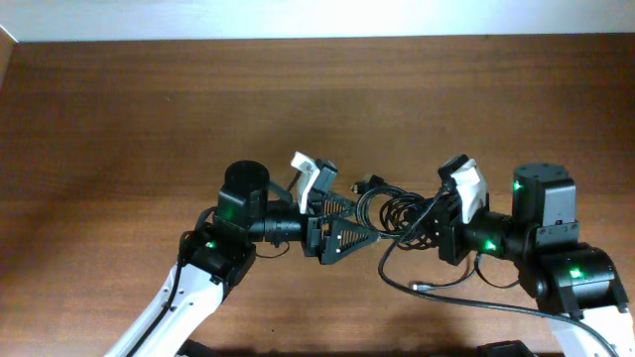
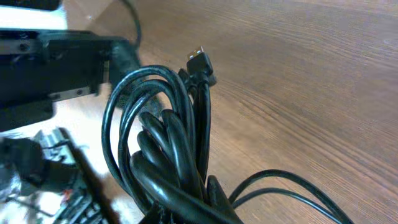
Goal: Untangle cables
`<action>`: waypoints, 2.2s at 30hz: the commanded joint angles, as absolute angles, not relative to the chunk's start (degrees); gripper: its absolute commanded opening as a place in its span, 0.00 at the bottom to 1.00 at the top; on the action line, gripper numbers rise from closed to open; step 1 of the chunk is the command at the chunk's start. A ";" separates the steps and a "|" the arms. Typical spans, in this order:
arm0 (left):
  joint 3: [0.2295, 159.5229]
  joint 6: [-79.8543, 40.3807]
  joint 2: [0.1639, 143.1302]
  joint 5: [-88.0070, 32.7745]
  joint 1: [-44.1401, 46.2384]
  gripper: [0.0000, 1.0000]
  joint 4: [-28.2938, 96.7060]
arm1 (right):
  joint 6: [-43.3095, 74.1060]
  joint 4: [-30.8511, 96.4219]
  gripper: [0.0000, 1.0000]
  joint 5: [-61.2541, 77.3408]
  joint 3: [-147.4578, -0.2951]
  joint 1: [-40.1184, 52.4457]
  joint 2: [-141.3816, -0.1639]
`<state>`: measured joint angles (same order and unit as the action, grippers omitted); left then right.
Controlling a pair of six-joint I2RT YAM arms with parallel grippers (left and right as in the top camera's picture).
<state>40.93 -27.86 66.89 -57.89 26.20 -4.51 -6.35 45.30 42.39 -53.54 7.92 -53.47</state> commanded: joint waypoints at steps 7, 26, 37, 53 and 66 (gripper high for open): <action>41.41 -29.08 66.41 -56.27 26.15 0.00 -7.25 | -7.27 43.29 0.04 53.78 -53.93 8.25 -53.15; 41.41 -9.19 66.41 -55.59 26.22 0.00 -9.74 | 13.76 48.62 0.62 28.23 -57.34 8.21 -43.68; 41.41 -5.91 66.41 -61.73 26.26 0.00 -13.50 | 0.36 50.94 0.04 37.58 -57.34 8.25 -43.16; 41.41 -5.93 66.41 -57.36 26.20 0.00 -11.20 | -2.55 55.68 0.04 34.89 -57.34 8.25 -43.16; 41.41 -5.96 66.41 -59.40 26.22 0.00 -8.91 | -10.87 58.00 0.67 38.81 -57.34 8.25 -43.16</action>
